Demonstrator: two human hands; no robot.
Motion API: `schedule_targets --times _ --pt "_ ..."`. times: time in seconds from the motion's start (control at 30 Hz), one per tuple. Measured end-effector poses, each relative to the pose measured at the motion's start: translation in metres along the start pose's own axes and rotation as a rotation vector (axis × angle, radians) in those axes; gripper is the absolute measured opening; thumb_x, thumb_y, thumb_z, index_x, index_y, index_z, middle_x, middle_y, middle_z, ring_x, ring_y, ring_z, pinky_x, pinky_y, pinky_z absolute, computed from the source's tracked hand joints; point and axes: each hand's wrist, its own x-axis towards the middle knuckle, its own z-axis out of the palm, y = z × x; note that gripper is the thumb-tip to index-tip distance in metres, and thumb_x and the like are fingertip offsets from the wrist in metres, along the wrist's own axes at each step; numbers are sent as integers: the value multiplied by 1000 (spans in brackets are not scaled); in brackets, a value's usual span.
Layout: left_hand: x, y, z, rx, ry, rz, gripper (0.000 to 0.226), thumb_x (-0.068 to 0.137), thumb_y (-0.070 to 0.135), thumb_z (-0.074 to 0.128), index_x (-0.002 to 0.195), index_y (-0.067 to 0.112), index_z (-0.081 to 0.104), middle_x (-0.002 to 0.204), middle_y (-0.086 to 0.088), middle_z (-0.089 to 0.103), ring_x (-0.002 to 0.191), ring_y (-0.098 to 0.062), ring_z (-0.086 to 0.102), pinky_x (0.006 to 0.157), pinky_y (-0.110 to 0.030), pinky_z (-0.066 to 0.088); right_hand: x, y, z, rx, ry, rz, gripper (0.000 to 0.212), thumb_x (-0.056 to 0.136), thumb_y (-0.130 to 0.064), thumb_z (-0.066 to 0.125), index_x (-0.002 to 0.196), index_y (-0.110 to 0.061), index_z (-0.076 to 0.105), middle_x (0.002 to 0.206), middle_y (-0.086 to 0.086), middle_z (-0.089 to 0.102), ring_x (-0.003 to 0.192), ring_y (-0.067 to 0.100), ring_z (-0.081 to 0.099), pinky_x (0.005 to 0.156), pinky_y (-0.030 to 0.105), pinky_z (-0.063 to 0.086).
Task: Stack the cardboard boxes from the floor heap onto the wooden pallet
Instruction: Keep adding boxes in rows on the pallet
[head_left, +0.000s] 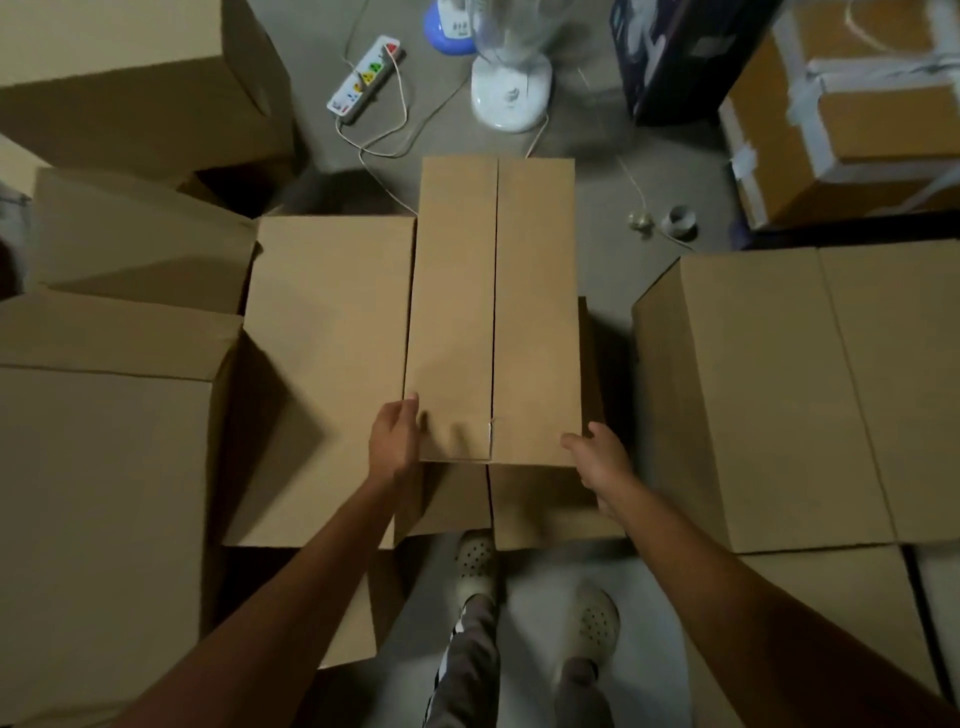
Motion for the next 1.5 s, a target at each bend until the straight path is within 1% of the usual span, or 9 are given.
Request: schedule_targets --times 0.07,0.2,0.3,0.53,0.63,0.8,0.9,1.1,1.5 --pt "5 1 9 5 37 -11 37 105 42 45 122 11 56 110 -8 61 91 -17 58 71 -27 45 12 1 5 96 -27 65 73 98 -32 59 157 -13 22 160 10 33 142 31 38 115 50 36" --pt "18 -1 15 142 146 -19 56 100 49 50 141 11 48 134 -12 58 121 -33 53 105 -49 45 20 7 7 107 -14 76 73 97 -31 60 157 -13 23 159 12 34 142 32 38 115 51 35" --pt "28 0 14 230 248 -80 55 100 43 51 142 7 48 136 -18 57 126 -39 50 108 -52 42 19 13 4 47 -14 77 72 95 -35 61 156 -19 28 157 10 38 140 33 41 113 53 38" --pt "20 -1 18 127 54 -116 37 101 39 54 93 4 63 88 -11 66 91 -31 63 82 -38 51 13 11 -12 254 -50 124 75 97 -30 60 159 -22 19 161 7 30 142 30 36 113 50 36" --pt "-4 8 17 -4 1 -66 21 102 30 55 108 10 60 91 0 60 83 -12 56 64 -25 41 -1 2 -36 309 6 118 68 98 -28 60 157 -19 27 158 7 34 141 28 38 111 49 39" --pt "-50 48 -11 -166 -74 53 49 100 35 57 144 15 51 143 -1 53 131 -20 46 113 -43 36 -56 -27 -65 271 -21 6 30 96 -22 60 126 -19 59 123 2 62 104 15 55 86 35 44" --pt "-87 80 -34 -174 -157 149 51 99 45 53 143 20 54 141 1 57 130 -22 50 112 -53 38 -100 -44 -78 297 34 -128 47 93 -17 64 138 -19 54 118 -5 63 100 7 56 71 28 40" --pt "-158 135 -75 -132 -247 365 38 105 34 43 130 17 66 127 2 68 120 -17 61 102 -47 48 -199 -64 -113 453 74 -376 63 87 -13 71 145 -25 49 126 -2 69 112 17 66 91 37 57" --pt "-331 161 -56 -133 -497 502 31 103 19 46 125 32 62 118 9 69 116 -15 61 91 -31 51 -369 19 -194 635 221 -583 91 70 -37 76 152 -33 38 141 -3 59 128 20 58 108 53 46"
